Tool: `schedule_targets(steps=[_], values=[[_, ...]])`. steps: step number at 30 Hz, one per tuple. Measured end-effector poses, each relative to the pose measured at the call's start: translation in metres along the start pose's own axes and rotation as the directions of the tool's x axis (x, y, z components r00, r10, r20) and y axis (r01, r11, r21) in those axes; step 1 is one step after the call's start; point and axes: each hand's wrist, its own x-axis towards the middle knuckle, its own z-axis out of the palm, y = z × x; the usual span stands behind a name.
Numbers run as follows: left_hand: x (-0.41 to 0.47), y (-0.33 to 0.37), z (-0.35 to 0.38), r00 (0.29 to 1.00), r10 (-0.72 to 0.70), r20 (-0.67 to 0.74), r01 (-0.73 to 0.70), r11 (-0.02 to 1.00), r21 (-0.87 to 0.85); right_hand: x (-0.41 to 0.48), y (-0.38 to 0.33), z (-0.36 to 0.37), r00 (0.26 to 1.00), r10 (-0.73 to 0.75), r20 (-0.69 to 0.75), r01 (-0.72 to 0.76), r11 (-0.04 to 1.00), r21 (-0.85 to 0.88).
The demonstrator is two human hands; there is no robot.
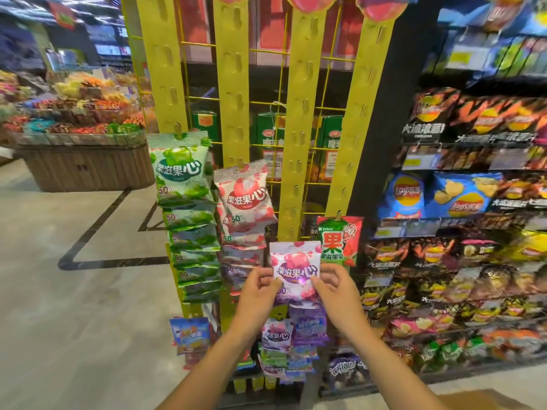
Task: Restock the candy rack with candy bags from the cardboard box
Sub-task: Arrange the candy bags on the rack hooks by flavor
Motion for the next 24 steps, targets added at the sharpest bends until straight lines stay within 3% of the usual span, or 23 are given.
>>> schedule_targets(steps=[10,24], values=[[0.009,0.021,0.009,0.984,0.127,-0.121,-0.125,0.992,0.023,0.029,-0.013,-0.005,0.998,-0.060,0.022,0.059,0.998,0.030],[0.008,0.012,0.015,0.994,0.069,-0.084,-0.062,0.995,0.081,0.040,0.012,0.003,0.992,-0.082,0.096,0.080,0.997,0.020]])
